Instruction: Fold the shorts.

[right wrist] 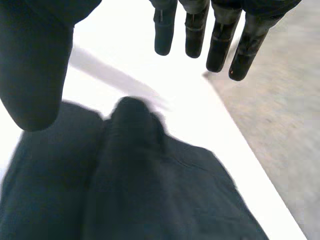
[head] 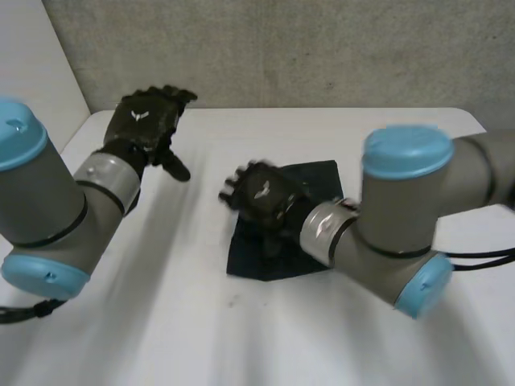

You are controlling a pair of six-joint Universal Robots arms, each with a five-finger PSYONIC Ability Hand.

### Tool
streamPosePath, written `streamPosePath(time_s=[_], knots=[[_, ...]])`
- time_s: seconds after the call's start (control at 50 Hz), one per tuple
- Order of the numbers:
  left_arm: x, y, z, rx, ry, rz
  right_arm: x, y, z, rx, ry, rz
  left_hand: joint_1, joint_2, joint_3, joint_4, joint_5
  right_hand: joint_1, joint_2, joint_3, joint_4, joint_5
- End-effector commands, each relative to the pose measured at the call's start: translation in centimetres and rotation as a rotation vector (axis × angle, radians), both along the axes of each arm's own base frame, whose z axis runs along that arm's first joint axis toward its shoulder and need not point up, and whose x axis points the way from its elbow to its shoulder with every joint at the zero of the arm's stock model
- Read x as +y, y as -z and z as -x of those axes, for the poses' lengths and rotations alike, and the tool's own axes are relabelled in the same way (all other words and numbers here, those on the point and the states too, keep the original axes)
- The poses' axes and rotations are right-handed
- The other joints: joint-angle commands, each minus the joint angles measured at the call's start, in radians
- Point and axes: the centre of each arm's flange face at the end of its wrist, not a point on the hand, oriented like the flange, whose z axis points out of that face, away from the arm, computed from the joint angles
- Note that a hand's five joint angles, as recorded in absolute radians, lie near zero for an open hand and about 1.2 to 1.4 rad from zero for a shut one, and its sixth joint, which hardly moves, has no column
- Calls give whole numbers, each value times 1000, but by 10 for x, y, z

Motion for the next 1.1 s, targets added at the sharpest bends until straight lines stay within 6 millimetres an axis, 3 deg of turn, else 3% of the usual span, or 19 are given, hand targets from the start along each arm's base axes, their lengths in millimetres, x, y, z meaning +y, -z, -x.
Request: streamPosePath(time_s=[0.02, 0.12, 0.14, 0.22, 0.36, 0.5, 0.58, 0.64, 0.66, 0.72, 0.74, 0.8, 0.82, 0.9, 1.0, 1.1], knots=[[-9, -11, 29, 27, 59, 58, -47, -54, 46, -343, 311, -204, 19, 16, 8, 13, -3, -17, -53, -45, -46, -45], [-2, 17, 74, 4, 163, 17, -74, -31, 66, -342, 475, -298, 33, 31, 23, 27, 12, -17, -53, -45, -46, -45], [2, 32, 86, -16, 192, -15, -79, -18, 71, -296, 510, -326, 36, 34, 25, 30, 15, -26, -62, -53, -55, -54], [8, 72, 103, -81, 237, -122, -92, 14, 78, -179, 560, -381, 36, 34, 26, 30, 15, -81, -117, -109, -110, -109], [3, 119, 107, -171, 229, -269, -96, 51, 76, -97, 559, -442, 92, 89, 81, 86, 70, -95, -131, -122, -124, -123], [-2, 127, 95, -211, 176, -328, -100, 50, 75, -80, 550, -413, 95, 92, 84, 89, 73, -95, -131, -122, -124, -123], [-2, 107, 91, -197, 166, -299, -99, 32, 74, -72, 531, -344, 89, 87, 78, 83, 67, -95, -131, -122, -124, -123], [2, 71, 87, -159, 165, -241, -93, -2, 76, -116, 520, -280, 69, 66, 58, 63, 47, -95, -131, -122, -124, -123], [5, 50, 85, -136, 164, -202, -89, -21, 78, -149, 516, -242, 51, 49, 40, 45, 29, -95, -131, -122, -124, -123], [11, 14, 78, -96, 158, -136, -85, -48, 83, -208, 523, -189, 30, 28, 20, 25, 9, -95, -131, -122, -124, -123], [14, -9, 70, -62, 147, -96, -84, -65, 86, -260, 539, -153, 22, 19, 11, 16, 0, -95, -131, -122, -124, -123], [14, -40, 52, -25, 105, -41, -81, -93, 93, -362, 596, -87, 21, 19, 11, 16, 0, -95, -131, -122, -124, -123], [11, -58, 35, -5, 66, -12, -78, -113, 101, -425, 646, -42, 27, 25, 17, 22, 6, -95, -131, -122, -124, -123], [14, -93, -5, 39, -36, 19, -69, -143, 118, -482, 766, 26, 59, 57, 49, 54, 38, -95, -131, -122, -124, -123], [18, -103, -39, 73, -125, -72, -62, -143, 126, -420, 807, 5, 57, 54, 46, 51, 35, -95, -131, -122, -124, -123], [17, -104, -51, 82, -158, -99, -58, -141, 126, -393, 805, -15, 39, 37, 28, 33, 18, -95, -131, -122, -124, -123]])
